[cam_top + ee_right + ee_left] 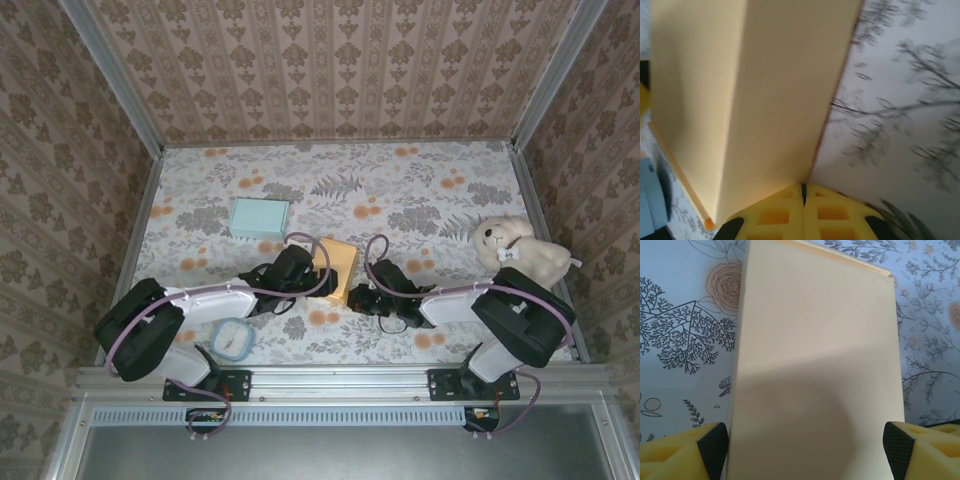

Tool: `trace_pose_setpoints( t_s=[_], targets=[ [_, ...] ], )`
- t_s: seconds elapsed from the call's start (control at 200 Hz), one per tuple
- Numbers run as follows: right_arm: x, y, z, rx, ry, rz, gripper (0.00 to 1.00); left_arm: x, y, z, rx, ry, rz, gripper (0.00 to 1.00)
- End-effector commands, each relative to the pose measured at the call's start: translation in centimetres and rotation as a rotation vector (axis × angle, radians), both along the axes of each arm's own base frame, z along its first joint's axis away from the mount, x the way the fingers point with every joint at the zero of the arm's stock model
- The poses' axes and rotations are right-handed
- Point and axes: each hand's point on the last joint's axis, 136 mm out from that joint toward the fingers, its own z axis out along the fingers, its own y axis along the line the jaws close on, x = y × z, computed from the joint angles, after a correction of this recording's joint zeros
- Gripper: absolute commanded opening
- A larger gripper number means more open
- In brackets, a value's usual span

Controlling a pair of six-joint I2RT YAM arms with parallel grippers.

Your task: Fold the paper box

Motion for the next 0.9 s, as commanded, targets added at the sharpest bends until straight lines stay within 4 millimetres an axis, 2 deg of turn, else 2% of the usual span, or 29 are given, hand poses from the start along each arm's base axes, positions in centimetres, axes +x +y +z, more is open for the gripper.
trace_pose_setpoints(
  t_s=[0.0, 0.155, 0.34, 0.46, 0.52, 0.61, 0.745, 0.835, 0.87, 0.895],
  targets=[
    [0.4, 2.6, 1.0, 0.105, -0.03, 0.004, 0.0, -0.1, -0.6, -0.3, -0.023, 0.005, 0.015, 0.84],
    [1.3, 3.2, 1.9, 0.192, -0.072, -0.063, 0.0, -0.6, -1.5, -0.8, -0.06, 0.025, 0.012, 0.83],
    [2.6, 3.6, 4.1, 0.245, -0.146, -0.167, 0.0, -1.6, -3.7, -0.6, -0.133, 0.042, -0.016, 0.82],
    [2.7, 4.5, 4.4, 0.176, -0.184, -0.217, 0.0, -0.4, -4.6, -0.1, -0.114, 0.018, -0.001, 0.82],
    [2.6, 4.3, 4.1, 0.118, -0.205, -0.255, 0.0, 0.6, -4.6, 0.4, -0.103, 0.004, 0.008, 0.82],
    [2.0, 3.2, 3.8, 0.079, -0.239, -0.302, 0.0, 2.6, -3.2, 0.8, -0.088, -0.005, 0.052, 0.82],
    [1.5, 0.5, 3.5, -0.032, -0.274, -0.323, 0.0, 5.5, 0.9, 2.3, -0.038, -0.057, 0.166, 0.84],
    [1.2, -1.7, 4.3, -0.181, -0.328, -0.284, 0.0, 5.9, 3.4, 3.7, -0.003, -0.095, 0.227, 0.86],
    [1.1, -2.8, 5.6, -0.227, -0.365, -0.281, 0.0, 5.8, 4.3, 4.3, 0.012, -0.111, 0.253, 0.87],
    [1.1, -3.6, 6.3, -0.265, -0.389, -0.28, 0.04, 5.6, 5.0, 4.6, 0.021, -0.119, 0.268, 0.88]
  ],
)
